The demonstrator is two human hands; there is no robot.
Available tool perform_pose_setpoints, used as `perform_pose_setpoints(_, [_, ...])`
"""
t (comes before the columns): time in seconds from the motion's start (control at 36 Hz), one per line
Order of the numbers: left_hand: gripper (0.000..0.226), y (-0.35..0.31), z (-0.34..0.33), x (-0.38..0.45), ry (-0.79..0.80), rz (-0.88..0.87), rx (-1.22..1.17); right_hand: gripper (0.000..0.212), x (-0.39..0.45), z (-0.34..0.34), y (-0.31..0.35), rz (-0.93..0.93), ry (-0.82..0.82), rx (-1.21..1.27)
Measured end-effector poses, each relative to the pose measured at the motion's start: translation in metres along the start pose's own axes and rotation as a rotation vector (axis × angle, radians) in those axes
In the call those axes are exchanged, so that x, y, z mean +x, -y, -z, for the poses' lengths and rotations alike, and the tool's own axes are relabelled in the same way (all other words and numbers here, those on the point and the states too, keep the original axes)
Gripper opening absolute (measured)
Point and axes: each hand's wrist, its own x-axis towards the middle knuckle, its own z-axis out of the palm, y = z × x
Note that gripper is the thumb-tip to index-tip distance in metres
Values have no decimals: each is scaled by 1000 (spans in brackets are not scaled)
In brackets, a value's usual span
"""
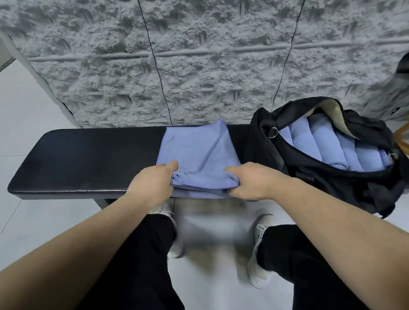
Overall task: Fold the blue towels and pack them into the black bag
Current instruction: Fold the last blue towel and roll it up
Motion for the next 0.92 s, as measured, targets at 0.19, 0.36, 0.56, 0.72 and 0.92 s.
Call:
perform_pose_setpoints(0.19, [13, 1, -4, 0, 25, -22, -46, 36, 0, -1, 1, -15, 58, -1])
perform_pose_setpoints(0.36, [27, 3, -4, -2, 41, 47, -423, 47, -1, -7, -5, -39, 12, 330])
perform_pose_setpoints(0.56, [41, 9, -7, -1, 67, 21, -715, 48, 6, -10, -16, -47, -79, 529])
perform_pose_setpoints(0.72, [27, 6, -5, 3, 28, 49, -785, 29, 15, -7, -22, -90, -152, 557])
perform_pose_setpoints(0.92, [10, 7, 1, 8, -2, 95, -924, 26, 21, -2, -20, -136, -163, 617])
